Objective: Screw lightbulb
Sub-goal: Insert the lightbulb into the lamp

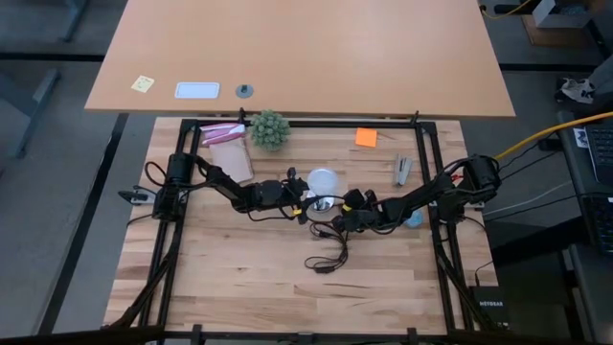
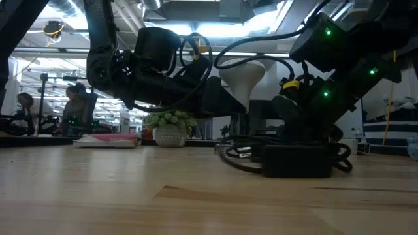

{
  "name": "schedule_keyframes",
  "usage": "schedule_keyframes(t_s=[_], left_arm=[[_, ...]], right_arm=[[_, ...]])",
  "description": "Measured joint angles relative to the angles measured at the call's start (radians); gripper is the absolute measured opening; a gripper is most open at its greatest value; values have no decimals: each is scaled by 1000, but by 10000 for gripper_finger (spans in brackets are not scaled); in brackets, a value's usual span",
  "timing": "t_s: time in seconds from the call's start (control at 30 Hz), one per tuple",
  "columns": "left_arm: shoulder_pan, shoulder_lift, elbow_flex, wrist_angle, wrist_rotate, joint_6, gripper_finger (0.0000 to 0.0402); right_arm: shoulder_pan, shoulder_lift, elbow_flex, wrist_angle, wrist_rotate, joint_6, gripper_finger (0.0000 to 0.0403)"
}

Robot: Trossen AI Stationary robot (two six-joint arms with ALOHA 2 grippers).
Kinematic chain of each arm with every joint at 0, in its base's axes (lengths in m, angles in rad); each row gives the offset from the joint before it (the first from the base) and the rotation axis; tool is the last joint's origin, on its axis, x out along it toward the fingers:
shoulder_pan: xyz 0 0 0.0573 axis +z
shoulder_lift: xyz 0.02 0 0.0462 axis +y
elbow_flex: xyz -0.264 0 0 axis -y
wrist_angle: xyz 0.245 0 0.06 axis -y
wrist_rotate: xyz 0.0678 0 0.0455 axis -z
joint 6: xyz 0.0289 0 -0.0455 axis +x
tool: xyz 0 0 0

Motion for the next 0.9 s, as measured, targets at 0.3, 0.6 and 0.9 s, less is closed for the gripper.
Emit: schedule_keyframes(t_s=[0.3,0.6,0.9], left_arm=[[0,0,0,-1,0,0,156],[0,-2,1,-6,2,0,157],[0,-2,1,-7,2,0,157]], right_arm=[[-1,0,-1,-4,65,7,23],[0,-42,-1,0,26,-170,23],[48,-182,-1,-2,22,-277,23]])
